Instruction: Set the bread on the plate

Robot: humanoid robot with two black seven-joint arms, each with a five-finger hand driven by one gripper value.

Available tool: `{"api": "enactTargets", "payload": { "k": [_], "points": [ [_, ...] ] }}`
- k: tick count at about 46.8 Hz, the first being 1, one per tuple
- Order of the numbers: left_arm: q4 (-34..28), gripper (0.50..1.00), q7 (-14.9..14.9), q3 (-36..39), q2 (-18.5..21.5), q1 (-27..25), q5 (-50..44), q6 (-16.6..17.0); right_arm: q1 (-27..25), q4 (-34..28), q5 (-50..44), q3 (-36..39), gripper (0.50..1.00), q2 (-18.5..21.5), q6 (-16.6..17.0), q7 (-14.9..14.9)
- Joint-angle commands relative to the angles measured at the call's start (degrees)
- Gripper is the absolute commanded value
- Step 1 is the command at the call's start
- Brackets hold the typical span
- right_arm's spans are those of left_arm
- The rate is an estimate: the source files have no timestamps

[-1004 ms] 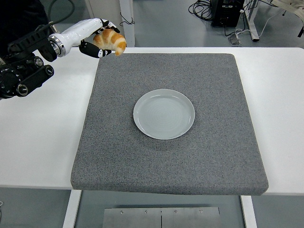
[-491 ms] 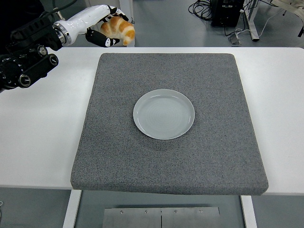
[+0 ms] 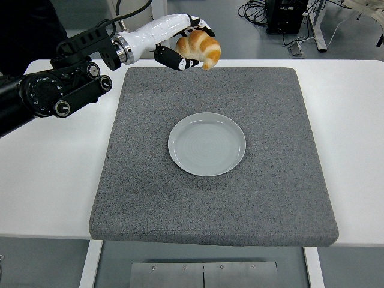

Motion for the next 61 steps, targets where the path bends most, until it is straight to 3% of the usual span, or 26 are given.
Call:
{"api": "enactTargets", "payload": {
  "k": [1,24,38,54,61],
  "points": [
    [-1.07,0.616,-0.04,0.08,-0.72,-0.03,1.11,0.06,-0.01,0.0,0.0,0.0,1.0,0.0,0.0,0.0],
    [-8.19,0.617,0.05,0.43,-2.48,1.72,7.53,0.68,-0.01,0.0,0.0,0.0,1.0,0.0,0.0,0.0],
    [-8.37,0.619,-0.04,0.87,-2.39,4.27,9.37,0.85,-0.01,0.0,0.0,0.0,1.0,0.0,0.0,0.0],
    [-8.37,0.621,-0.3,1.92,-2.04,7.0,10.51,2.43,-0.01,0.0,0.0,0.0,1.0,0.0,0.0,0.0],
    [-8.37,0.621,-0.3,5.0,-1.95,7.35,11.92,5.59,-0.01,0.0,0.0,0.0,1.0,0.0,0.0,0.0]
  ]
}}
